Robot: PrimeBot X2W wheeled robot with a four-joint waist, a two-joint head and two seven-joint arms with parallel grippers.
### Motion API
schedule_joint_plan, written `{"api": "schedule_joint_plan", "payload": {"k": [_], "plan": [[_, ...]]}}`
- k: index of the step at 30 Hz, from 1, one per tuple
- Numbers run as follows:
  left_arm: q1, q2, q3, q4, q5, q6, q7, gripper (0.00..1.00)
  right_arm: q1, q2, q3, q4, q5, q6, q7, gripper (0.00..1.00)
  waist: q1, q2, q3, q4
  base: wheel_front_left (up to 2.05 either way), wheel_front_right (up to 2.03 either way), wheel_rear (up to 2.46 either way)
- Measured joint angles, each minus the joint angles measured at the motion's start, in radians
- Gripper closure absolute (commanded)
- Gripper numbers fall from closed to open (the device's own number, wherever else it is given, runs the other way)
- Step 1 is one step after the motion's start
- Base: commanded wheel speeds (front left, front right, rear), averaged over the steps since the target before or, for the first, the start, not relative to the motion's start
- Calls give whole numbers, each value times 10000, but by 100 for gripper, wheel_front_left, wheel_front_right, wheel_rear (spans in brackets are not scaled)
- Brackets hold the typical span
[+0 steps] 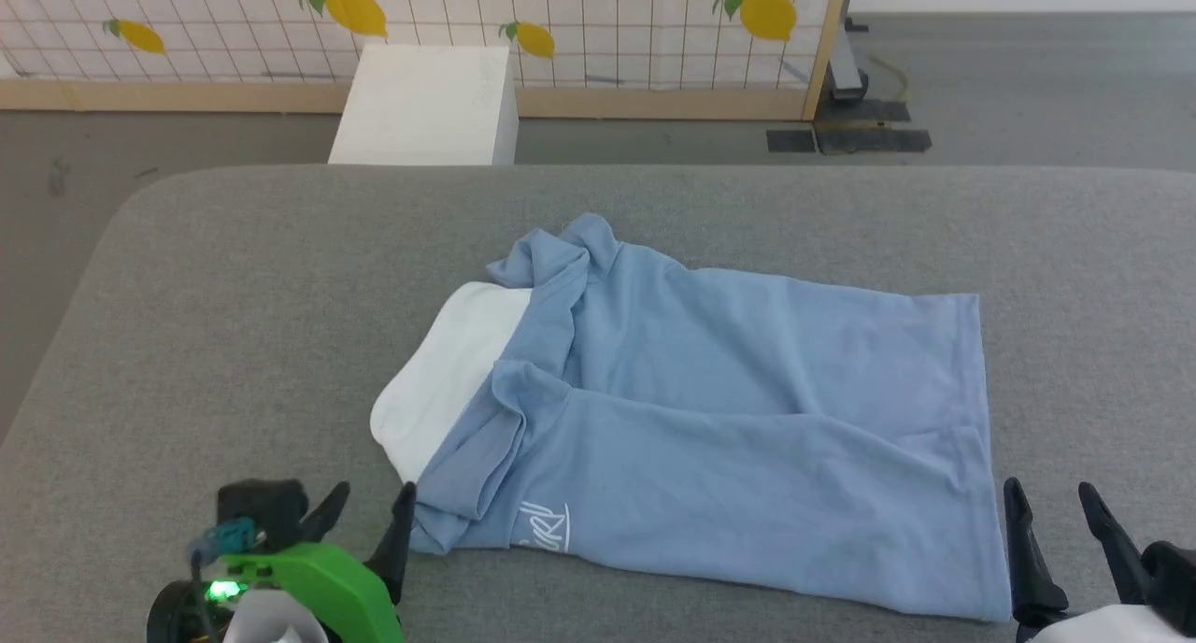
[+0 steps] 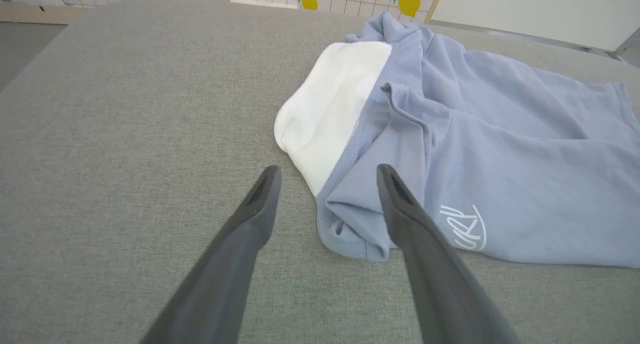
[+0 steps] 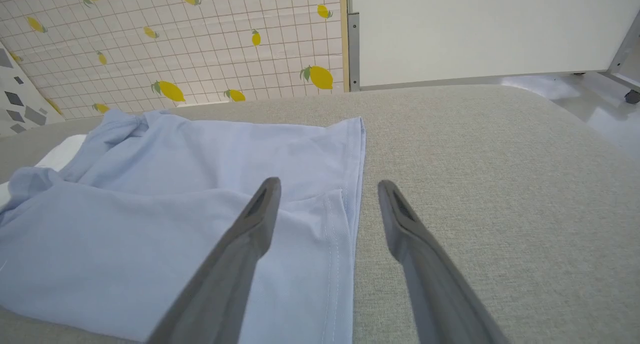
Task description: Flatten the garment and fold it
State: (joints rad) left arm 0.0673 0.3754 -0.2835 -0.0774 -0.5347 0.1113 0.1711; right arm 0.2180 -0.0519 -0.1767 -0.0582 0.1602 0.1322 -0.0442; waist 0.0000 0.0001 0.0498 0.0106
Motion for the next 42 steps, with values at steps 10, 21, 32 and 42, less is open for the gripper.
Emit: {"api": "schedule_joint_plan", "payload": {"k": [10, 21, 32, 42], "plan": [[-1006, 15, -570, 1352, -648, -376, 2021, 0, -282, 0, 23, 75, 2, 0, 46, 0, 0, 0, 600, -251, 0, 0, 0], [-2106, 73, -614, 2863, -1436, -600, 3800, 100, -550, 2, 52, 146, 10, 0, 102, 0, 0, 0, 1097, -692, 0, 0, 0], [-1744, -134, -403, 2422, -1595, -853, 2424, 100, -1163, 2, 56, -267, -414, 0, 1814, 0, 0, 0, 1166, -599, 0, 0, 0], [-1652, -207, -516, 2031, -1592, -930, 2132, 100, -1075, -2, -633, -288, 100, 0, 5212, 0, 0, 0, 1154, -265, 0, 0, 0]]}}
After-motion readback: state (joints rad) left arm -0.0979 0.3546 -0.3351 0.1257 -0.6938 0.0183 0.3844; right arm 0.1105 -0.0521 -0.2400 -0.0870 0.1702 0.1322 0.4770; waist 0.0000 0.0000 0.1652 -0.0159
